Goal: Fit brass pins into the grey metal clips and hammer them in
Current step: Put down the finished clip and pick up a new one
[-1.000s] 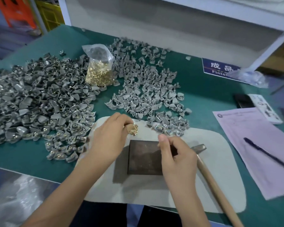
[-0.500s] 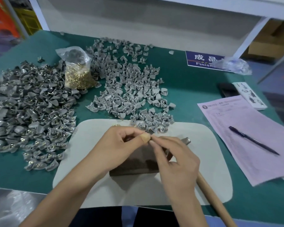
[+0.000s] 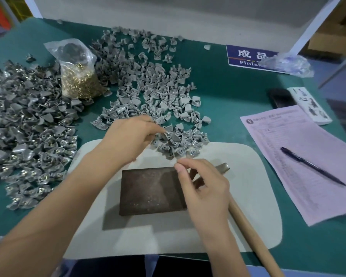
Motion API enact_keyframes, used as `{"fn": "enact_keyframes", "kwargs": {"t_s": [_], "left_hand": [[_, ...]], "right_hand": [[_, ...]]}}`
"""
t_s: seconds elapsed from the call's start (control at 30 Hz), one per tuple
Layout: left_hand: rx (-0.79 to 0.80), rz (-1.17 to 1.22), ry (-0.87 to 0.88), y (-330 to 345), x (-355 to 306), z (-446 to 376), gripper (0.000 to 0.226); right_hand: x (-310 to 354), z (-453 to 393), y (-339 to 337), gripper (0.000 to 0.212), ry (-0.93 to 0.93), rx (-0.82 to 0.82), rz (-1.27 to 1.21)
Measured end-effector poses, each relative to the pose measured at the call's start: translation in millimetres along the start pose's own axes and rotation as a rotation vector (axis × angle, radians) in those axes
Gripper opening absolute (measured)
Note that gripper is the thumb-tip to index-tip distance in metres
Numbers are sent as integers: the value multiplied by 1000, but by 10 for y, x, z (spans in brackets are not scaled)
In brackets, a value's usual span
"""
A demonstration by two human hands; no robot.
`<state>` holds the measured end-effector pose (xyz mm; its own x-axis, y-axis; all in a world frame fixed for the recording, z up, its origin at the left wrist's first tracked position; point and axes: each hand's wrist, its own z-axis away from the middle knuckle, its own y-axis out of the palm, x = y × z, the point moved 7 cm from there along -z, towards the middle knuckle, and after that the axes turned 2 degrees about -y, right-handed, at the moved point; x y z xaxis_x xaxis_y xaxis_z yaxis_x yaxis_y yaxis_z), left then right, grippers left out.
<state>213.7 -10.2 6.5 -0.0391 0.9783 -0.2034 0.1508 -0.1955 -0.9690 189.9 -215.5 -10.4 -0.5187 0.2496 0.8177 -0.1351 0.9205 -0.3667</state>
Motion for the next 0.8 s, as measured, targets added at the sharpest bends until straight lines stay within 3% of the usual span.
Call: {"fn": "enact_keyframes", "kwargs": {"t_s": [0.13, 0.33, 0.53, 0.8], "left_hand": [[-42, -7, -12, -10, 62, 18, 27], [35, -2, 24, 29, 117, 23, 17], [99, -11, 98, 71, 108, 109, 40], [176, 16, 117, 76, 104, 165, 25]], "right_hand": [[-63, -7, 27, 9, 48, -20, -14], [-114, 7, 54, 9, 86, -23, -26], [-139, 23, 61, 8, 113, -33, -36], [-145, 24, 58, 8, 125, -41, -39]]}}
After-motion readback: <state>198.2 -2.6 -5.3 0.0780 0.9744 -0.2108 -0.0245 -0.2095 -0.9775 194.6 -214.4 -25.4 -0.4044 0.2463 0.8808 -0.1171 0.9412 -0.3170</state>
